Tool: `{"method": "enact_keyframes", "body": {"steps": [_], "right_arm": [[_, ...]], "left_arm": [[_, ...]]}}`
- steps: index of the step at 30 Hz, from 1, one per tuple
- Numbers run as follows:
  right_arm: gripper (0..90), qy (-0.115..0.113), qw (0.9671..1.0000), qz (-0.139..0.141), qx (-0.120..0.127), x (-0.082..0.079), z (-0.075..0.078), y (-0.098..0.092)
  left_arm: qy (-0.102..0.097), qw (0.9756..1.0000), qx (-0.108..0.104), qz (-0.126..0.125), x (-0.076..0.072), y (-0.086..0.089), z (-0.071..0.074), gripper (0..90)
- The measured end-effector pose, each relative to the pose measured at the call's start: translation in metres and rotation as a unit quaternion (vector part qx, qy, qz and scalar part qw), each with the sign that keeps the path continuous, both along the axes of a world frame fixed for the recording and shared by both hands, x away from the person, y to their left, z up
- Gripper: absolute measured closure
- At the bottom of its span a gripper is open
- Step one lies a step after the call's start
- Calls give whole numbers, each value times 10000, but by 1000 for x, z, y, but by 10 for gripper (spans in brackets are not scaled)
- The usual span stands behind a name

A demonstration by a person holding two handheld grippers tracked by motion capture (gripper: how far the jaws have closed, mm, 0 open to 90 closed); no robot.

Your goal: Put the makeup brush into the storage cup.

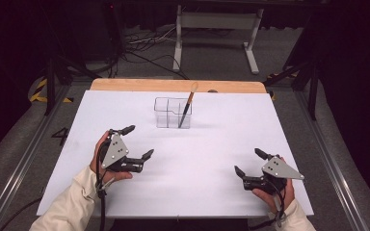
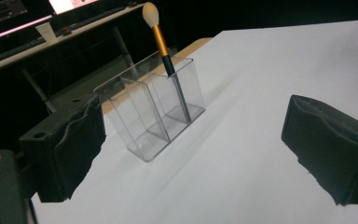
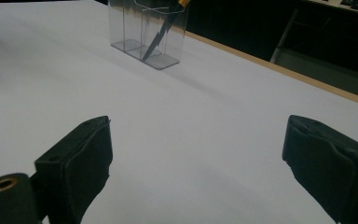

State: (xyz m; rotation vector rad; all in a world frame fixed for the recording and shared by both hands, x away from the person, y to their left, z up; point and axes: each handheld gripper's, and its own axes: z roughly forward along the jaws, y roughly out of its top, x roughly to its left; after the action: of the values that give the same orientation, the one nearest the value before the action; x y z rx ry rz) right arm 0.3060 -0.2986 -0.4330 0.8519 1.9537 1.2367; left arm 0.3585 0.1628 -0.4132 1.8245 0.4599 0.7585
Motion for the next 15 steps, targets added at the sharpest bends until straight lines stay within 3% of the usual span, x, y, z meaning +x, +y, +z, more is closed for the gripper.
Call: {"method": "enact_keyframes", "body": {"steps": [4, 15], "right_arm": [[90, -28, 10000, -38, 29, -1, 1, -2], [90, -61, 10000, -55, -40, -1, 2, -1]], "left_arm": [[123, 9999, -39, 16, -3, 9, -5, 73], [229, 9997, -30, 69, -11, 24, -12, 70]]}}
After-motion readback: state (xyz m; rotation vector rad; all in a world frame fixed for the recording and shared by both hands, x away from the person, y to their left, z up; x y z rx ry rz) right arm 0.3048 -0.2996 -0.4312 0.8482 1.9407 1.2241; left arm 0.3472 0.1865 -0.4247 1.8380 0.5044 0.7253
